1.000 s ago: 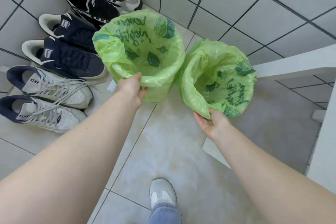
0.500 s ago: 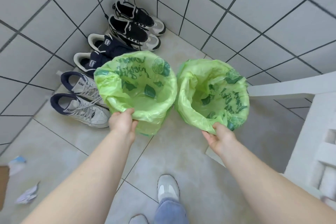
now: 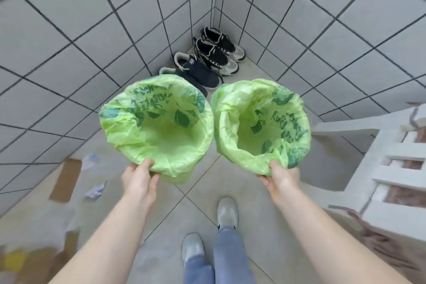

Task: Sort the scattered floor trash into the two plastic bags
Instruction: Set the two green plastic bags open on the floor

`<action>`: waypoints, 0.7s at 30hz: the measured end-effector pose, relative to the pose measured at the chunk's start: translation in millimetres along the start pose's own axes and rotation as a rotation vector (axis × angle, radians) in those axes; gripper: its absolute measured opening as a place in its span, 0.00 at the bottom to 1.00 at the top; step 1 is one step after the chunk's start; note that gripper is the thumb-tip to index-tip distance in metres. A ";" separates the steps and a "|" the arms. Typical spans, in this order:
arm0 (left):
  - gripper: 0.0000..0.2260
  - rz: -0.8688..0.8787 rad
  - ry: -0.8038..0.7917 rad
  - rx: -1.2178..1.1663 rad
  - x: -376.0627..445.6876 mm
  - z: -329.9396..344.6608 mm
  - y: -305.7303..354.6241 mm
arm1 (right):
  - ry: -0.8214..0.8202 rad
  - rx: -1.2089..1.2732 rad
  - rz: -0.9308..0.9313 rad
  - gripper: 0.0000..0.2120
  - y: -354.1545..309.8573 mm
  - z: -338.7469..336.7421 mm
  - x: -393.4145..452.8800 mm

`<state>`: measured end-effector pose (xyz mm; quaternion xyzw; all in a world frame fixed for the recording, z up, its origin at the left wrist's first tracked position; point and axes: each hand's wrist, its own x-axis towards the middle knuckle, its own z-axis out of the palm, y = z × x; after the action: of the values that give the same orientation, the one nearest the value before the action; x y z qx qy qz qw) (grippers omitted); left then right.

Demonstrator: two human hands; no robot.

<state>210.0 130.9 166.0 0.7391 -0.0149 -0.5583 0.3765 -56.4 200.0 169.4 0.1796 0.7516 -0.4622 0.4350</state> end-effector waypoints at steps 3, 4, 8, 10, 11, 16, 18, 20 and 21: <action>0.07 -0.020 0.009 -0.032 -27.4 -49.6 1.3 | -0.045 -0.053 -0.043 0.20 18.7 -9.1 -38.4; 0.06 -0.024 0.021 -0.045 -37.3 -65.5 1.5 | -0.063 -0.060 -0.058 0.21 24.4 -12.6 -50.4; 0.06 -0.031 0.101 -0.105 -76.3 -125.6 -0.8 | -0.106 -0.112 -0.093 0.22 43.1 -29.0 -96.5; 0.06 -0.039 0.138 -0.137 -91.0 -153.6 -5.9 | -0.128 -0.149 -0.095 0.23 51.0 -38.1 -119.4; 0.06 -0.045 0.149 -0.153 -98.7 -166.0 -9.1 | -0.144 -0.174 -0.103 0.23 54.2 -43.0 -129.6; 0.06 -0.076 0.214 -0.234 -136.0 -227.1 -32.4 | -0.243 -0.326 -0.163 0.23 73.6 -66.3 -170.3; 0.06 -0.074 0.248 -0.286 -151.5 -247.8 -44.8 | -0.285 -0.390 -0.184 0.22 80.6 -74.6 -185.5; 0.06 -0.062 0.281 -0.340 -172.5 -267.0 -58.1 | -0.324 -0.449 -0.202 0.22 85.5 -85.4 -205.1; 0.07 -0.061 0.292 -0.357 -180.2 -273.2 -64.2 | -0.334 -0.460 -0.201 0.22 87.0 -89.8 -210.8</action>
<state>345.2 404.1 301.3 0.7338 0.1609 -0.4506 0.4823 75.7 348.5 312.9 -0.0775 0.7685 -0.3437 0.5341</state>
